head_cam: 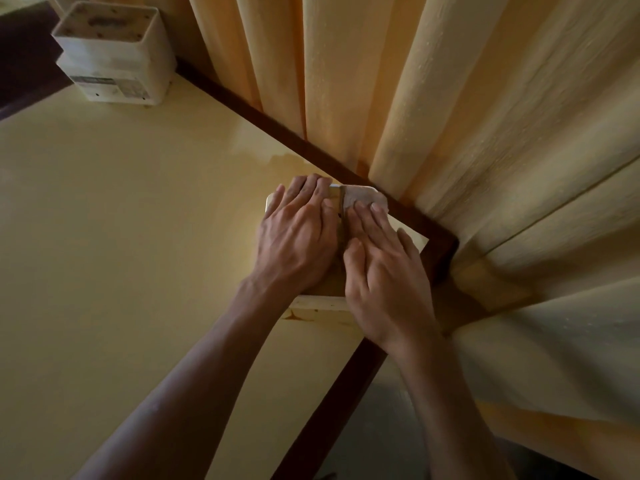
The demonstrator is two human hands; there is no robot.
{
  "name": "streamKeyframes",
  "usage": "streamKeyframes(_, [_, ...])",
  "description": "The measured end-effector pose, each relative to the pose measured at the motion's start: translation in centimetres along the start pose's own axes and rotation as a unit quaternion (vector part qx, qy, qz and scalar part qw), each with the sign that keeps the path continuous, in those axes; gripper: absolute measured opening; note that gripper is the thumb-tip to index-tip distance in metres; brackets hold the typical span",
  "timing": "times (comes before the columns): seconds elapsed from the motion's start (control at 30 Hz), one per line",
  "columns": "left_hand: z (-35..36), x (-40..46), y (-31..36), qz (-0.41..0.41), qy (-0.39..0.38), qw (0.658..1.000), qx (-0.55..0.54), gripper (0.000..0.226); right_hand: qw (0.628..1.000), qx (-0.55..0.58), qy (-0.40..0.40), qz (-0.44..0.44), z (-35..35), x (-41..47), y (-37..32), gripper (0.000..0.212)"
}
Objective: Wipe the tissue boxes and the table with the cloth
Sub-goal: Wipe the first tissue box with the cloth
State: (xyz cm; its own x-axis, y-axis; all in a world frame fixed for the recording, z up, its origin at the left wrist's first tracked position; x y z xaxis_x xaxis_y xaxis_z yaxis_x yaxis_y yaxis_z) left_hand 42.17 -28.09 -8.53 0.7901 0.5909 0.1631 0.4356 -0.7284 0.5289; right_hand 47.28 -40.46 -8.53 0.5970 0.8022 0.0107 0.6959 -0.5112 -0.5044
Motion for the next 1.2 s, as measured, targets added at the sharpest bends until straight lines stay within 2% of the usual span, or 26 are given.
streamKeyframes(0.33, [-0.2,-0.1,0.1,-0.016,0.012,1.000,0.004,0.052,0.997,0.017,0.075,-0.013,0.0,-8.7,-1.4,0.051])
streamKeyframes(0.83, [0.2,0.0,-0.3,-0.011,-0.024,1.000,-0.005,0.061,0.999,-0.034,-0.008,-0.008,0.0,1.1,0.0,0.075])
streamKeyframes(1.07, [0.2,-0.1,-0.1,-0.011,-0.018,1.000,-0.002,0.058,0.998,-0.055,0.000,-0.017,0.2,1.0,0.2,0.073])
streamKeyframes(1.2, [-0.1,0.0,0.0,-0.018,-0.010,1.000,-0.003,0.057,0.999,-0.028,0.030,-0.015,0.4,-2.0,-0.1,0.064])
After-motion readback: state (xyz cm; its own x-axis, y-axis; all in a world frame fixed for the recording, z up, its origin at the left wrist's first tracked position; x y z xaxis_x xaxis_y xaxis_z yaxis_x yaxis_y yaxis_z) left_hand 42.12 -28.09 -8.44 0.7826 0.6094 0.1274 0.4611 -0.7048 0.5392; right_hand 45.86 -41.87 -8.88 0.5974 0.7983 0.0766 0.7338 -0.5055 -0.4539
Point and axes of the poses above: each hand's wrist, its own x-axis towards the middle knuckle, its own z-axis out of the palm, y = z × x, the point moved 6 cm from there along x, towards the middle knuckle
